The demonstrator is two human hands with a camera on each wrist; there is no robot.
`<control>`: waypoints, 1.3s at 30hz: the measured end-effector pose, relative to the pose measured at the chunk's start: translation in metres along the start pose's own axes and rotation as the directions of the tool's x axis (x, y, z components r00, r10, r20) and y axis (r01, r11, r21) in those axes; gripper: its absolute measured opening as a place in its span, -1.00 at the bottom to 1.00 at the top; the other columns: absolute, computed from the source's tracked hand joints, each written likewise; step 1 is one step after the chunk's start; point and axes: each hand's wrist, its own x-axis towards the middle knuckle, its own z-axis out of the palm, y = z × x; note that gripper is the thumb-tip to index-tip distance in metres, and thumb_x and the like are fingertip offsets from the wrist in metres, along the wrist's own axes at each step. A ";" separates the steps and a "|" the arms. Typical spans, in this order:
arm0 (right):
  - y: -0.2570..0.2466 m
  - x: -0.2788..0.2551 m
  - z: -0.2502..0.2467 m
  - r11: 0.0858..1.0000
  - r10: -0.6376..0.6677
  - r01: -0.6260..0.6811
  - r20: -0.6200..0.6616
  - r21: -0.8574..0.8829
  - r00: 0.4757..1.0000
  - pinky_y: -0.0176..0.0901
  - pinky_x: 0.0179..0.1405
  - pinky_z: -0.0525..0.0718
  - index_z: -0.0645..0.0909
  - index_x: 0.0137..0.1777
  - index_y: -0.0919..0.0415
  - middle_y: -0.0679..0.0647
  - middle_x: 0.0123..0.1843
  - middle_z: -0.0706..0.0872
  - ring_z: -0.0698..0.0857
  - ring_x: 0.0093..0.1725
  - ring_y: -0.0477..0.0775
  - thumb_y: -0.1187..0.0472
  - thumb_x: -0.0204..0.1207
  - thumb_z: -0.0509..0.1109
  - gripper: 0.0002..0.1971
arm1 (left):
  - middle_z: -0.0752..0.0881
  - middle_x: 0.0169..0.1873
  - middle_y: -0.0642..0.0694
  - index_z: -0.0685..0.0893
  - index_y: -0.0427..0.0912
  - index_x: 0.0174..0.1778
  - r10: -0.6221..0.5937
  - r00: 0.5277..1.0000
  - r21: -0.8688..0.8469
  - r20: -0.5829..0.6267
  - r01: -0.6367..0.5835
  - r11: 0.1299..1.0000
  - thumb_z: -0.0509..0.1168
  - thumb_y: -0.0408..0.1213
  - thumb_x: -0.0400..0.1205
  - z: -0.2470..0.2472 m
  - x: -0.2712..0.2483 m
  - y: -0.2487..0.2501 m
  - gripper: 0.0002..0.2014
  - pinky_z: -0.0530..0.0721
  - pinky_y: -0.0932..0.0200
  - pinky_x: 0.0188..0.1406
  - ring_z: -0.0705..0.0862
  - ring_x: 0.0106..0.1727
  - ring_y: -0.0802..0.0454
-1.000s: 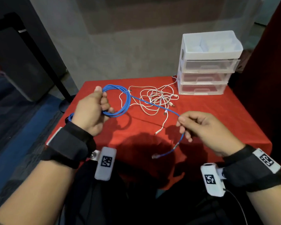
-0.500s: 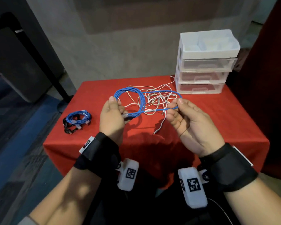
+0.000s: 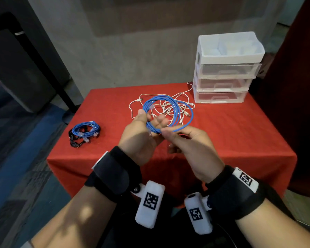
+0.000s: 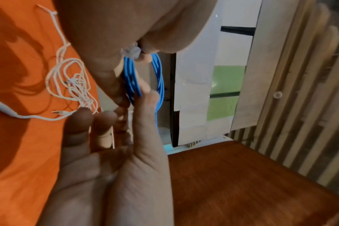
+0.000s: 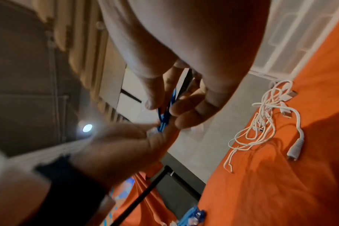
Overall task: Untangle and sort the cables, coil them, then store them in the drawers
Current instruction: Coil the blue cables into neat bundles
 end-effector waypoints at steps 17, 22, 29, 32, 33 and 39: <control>-0.043 0.033 -0.050 0.412 -0.132 0.478 0.469 -0.775 0.873 -0.03 0.05 0.64 0.82 0.09 -0.06 -0.21 -0.13 0.81 0.69 -0.07 -0.11 0.04 0.67 0.35 -0.80 | 0.30 -0.46 0.08 0.44 -0.20 0.01 0.001 0.830 0.655 0.557 -0.441 0.614 -0.03 -0.13 0.86 -0.012 -0.033 0.006 -0.74 0.29 -0.08 -0.48 0.23 -0.47 0.13; -0.052 0.043 -0.059 0.477 -0.322 0.407 0.276 -0.779 0.906 0.05 -0.02 0.70 0.82 -0.03 -0.02 -0.17 -0.29 0.79 0.76 -0.18 -0.10 0.07 0.66 0.43 -0.87 | 0.36 -0.45 0.07 0.54 -0.03 0.08 -0.066 0.855 0.705 0.514 -0.378 0.601 0.09 0.00 0.81 -0.022 -0.029 0.007 -0.79 0.41 0.12 -0.43 0.29 -0.46 0.12; -0.040 0.045 -0.065 0.450 -0.402 0.312 0.122 -0.837 0.907 -0.16 -0.10 0.47 0.83 -0.02 -0.13 -0.27 -0.28 0.70 0.60 -0.18 -0.12 -0.04 0.61 0.45 -0.87 | 0.37 -0.48 0.00 0.57 -0.20 -0.09 -0.074 0.881 0.798 0.468 -0.385 0.464 0.06 -0.12 0.85 -0.028 -0.028 0.005 -0.69 0.82 -0.17 -0.31 0.42 -0.54 0.04; -0.038 0.037 -0.063 0.604 -0.263 0.219 0.069 -0.766 0.962 -0.49 -0.20 0.39 0.86 -0.03 -0.02 -0.21 -0.29 0.60 0.57 -0.29 -0.35 0.11 0.59 0.55 -0.94 | 0.40 -0.55 0.11 0.61 -0.16 -0.12 0.042 0.916 0.814 0.399 -0.375 0.443 0.13 0.02 0.79 -0.040 -0.020 -0.003 -0.65 0.76 -0.43 -0.34 0.46 -0.63 0.11; -0.038 0.032 -0.060 0.693 -0.183 0.177 0.067 -0.699 0.981 -0.52 -0.26 0.42 0.87 -0.01 0.06 -0.20 -0.33 0.66 0.60 -0.36 -0.35 0.16 0.59 0.55 -0.93 | 0.41 -0.57 0.11 0.63 -0.10 -0.15 0.082 0.926 0.822 0.370 -0.367 0.435 0.14 0.10 0.73 -0.046 -0.017 -0.006 -0.64 0.73 -0.46 -0.36 0.48 -0.64 0.13; -0.033 0.003 -0.032 0.976 0.175 -0.152 0.149 -0.158 0.973 -0.24 -0.38 0.79 0.73 0.10 0.49 0.25 -0.28 0.79 0.77 -0.41 0.04 0.42 0.54 0.53 -0.82 | 0.55 -0.58 0.16 0.62 0.07 -0.28 0.328 0.898 0.859 0.293 -0.398 0.322 0.08 0.16 0.68 -0.049 -0.007 -0.017 -0.63 0.62 -0.05 -0.31 0.50 -0.48 0.04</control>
